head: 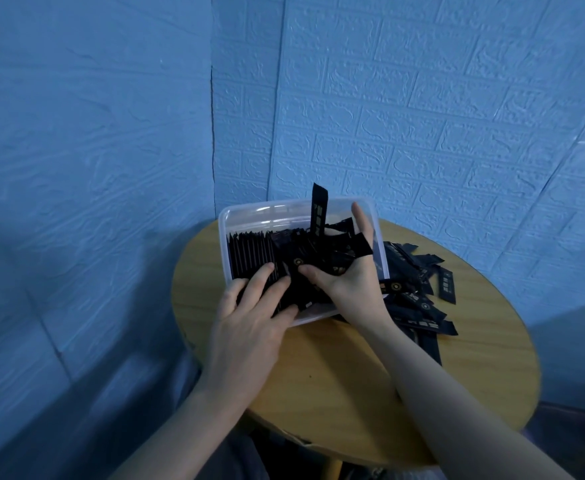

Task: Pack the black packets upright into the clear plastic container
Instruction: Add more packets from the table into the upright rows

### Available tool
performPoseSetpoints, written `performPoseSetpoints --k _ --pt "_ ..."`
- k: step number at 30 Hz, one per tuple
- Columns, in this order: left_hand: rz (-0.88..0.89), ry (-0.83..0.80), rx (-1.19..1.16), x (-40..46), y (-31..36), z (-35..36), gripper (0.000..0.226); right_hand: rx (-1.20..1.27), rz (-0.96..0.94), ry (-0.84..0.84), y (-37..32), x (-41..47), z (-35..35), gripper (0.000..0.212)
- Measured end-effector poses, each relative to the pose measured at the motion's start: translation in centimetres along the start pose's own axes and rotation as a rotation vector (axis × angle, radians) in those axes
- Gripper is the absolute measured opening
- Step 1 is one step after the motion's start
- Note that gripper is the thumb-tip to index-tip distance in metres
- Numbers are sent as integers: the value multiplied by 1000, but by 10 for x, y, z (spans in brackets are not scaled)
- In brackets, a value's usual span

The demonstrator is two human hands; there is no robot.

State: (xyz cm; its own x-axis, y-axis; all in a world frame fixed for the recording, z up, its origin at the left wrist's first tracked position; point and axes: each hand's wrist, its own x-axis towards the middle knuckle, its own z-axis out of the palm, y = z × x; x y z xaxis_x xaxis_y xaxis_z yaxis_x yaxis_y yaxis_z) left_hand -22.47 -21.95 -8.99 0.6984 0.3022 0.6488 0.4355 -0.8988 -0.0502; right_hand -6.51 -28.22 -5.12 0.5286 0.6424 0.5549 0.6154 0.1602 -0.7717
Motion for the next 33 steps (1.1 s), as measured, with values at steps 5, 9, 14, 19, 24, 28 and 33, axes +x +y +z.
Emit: performPoseSetpoints --k 5,9,14,19,24,28,33 --pt "0 8 -14 0 0 1 24 49 -8 26 1 -3 0 86" --pt "14 56 -13 -2 -1 3 21 69 -9 120 1 -4 2 58" --pt "22 48 -15 -2 -1 3 22 71 44 133 -2 -3 4 40" --pt "22 28 -22 -1 -1 2 17 89 7 119 -13 2 2 24" --pt "39 68 -21 -2 -1 3 28 -11 59 21 -21 8 3 15" --pt "48 74 -15 -3 -1 3 28 -141 168 -111 -11 9 6 18" --pt "58 69 -19 -2 -2 4 18 -303 169 -128 -3 1 7 35"
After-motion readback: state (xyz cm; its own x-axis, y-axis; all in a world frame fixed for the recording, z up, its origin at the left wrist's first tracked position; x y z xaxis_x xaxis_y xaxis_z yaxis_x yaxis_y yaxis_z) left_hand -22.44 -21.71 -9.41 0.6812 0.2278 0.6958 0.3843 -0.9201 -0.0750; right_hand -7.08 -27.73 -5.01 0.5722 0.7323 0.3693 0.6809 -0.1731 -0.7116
